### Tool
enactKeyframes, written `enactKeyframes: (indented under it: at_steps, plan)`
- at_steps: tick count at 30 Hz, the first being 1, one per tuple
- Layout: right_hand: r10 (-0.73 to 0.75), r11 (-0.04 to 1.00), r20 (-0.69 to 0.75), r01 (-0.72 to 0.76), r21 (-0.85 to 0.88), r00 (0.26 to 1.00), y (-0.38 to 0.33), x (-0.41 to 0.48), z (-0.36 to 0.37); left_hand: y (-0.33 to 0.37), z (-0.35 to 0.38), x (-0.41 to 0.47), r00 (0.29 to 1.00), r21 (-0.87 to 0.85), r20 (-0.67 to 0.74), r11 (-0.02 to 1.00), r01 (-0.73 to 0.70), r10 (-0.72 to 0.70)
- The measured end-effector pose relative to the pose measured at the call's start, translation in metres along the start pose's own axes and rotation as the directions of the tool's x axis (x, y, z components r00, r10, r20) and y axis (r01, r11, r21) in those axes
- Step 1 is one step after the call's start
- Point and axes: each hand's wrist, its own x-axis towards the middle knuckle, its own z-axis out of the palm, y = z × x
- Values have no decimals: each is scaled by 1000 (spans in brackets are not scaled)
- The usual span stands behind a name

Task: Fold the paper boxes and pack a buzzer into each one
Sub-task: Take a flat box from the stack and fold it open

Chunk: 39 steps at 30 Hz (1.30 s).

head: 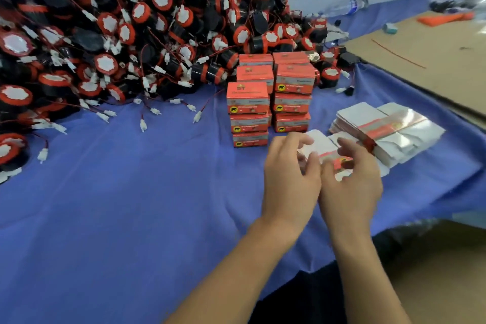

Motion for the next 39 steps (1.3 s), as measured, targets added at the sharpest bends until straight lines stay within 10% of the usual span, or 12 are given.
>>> enactKeyframes:
  at_steps: [7, 21, 30, 39]
  plan:
    - [184, 951, 145, -139, -277, 972, 50, -2, -29, -18, 46, -25, 932, 233, 243, 949, 212, -268]
    - [315, 948, 184, -301, -99, 931, 44, 11, -37, -9, 49, -26, 915, -181, 86, 897, 403, -394]
    - [196, 980, 242, -184, -74, 950, 40, 9, -46, -12, 43, -21, 792, -421, 271, 672, 609, -548]
    - [40, 993, 308, -72, 92, 951, 8, -8, -56, -6, -13, -37, 882, -518, 146, 725, 455, -449]
